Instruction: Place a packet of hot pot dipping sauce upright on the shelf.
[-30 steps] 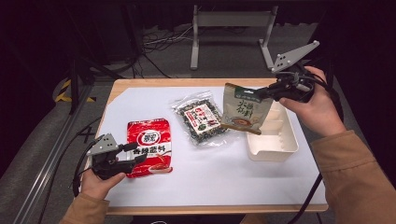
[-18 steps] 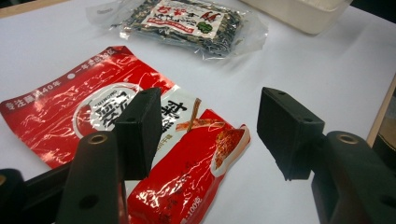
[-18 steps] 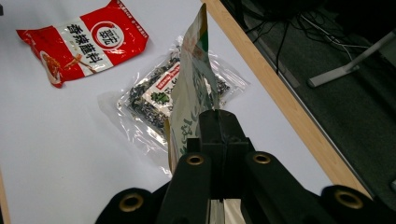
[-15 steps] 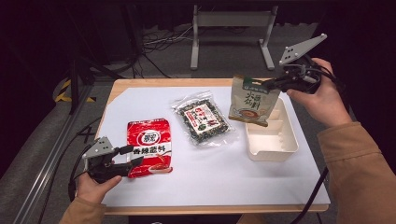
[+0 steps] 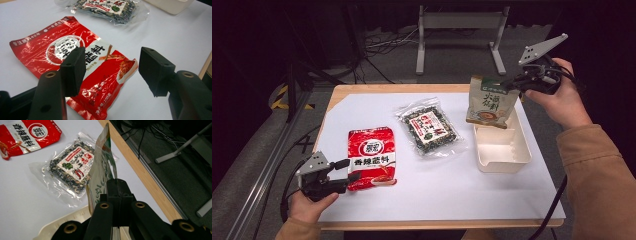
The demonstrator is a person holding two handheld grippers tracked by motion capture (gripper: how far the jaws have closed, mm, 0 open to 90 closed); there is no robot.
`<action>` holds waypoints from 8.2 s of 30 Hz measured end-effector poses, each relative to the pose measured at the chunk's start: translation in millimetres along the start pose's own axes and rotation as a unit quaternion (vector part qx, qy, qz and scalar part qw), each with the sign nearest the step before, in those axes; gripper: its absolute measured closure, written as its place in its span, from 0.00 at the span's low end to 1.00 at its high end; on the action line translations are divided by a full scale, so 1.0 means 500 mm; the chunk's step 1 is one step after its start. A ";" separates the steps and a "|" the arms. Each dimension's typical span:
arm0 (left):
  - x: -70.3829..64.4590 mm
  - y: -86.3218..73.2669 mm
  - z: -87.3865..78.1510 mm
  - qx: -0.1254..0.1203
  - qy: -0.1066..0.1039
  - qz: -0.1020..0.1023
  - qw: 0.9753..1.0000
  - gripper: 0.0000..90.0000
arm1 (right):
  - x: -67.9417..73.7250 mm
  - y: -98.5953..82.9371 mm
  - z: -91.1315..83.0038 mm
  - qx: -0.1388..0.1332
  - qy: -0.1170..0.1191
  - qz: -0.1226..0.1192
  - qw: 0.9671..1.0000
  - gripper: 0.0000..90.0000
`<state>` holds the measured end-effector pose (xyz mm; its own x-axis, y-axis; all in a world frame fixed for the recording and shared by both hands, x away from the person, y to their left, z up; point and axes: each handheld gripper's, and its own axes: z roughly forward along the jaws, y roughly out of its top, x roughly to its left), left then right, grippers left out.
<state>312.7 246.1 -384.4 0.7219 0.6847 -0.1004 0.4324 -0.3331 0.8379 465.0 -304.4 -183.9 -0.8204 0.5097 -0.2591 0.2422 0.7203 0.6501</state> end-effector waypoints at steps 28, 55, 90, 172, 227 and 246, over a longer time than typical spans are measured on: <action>-0.008 -0.016 -0.007 0.004 0.012 0.000 1.000 0.41 | -0.068 -0.043 0.037 0.026 -0.059 0.015 0.998 1.00; -0.006 -0.020 -0.011 0.002 0.009 -0.006 1.000 0.41 | -0.075 -0.050 0.091 0.040 -0.082 -0.002 0.996 1.00; -0.006 -0.013 -0.005 0.004 0.003 -0.003 1.000 0.41 | -0.054 -0.075 0.164 0.075 -0.056 -0.016 0.995 1.00; 0.063 0.044 0.038 -0.044 -0.025 0.004 0.999 0.25 | 0.249 -0.072 0.055 -0.131 0.010 0.098 0.987 0.48; 0.261 0.043 0.196 0.026 0.102 -0.087 0.991 0.20 | 0.338 -0.094 0.140 -0.126 0.076 0.073 0.986 0.48; 0.285 0.022 0.220 0.056 0.066 -0.125 0.988 0.26 | 0.347 -0.100 0.153 -0.128 0.077 0.081 0.986 0.47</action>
<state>479.6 268.4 -448.7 0.5102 0.8315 -0.2198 0.6514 -0.2066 0.7301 350.2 -216.1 -315.9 -0.8555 0.5163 -0.0393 0.2536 0.4840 0.8375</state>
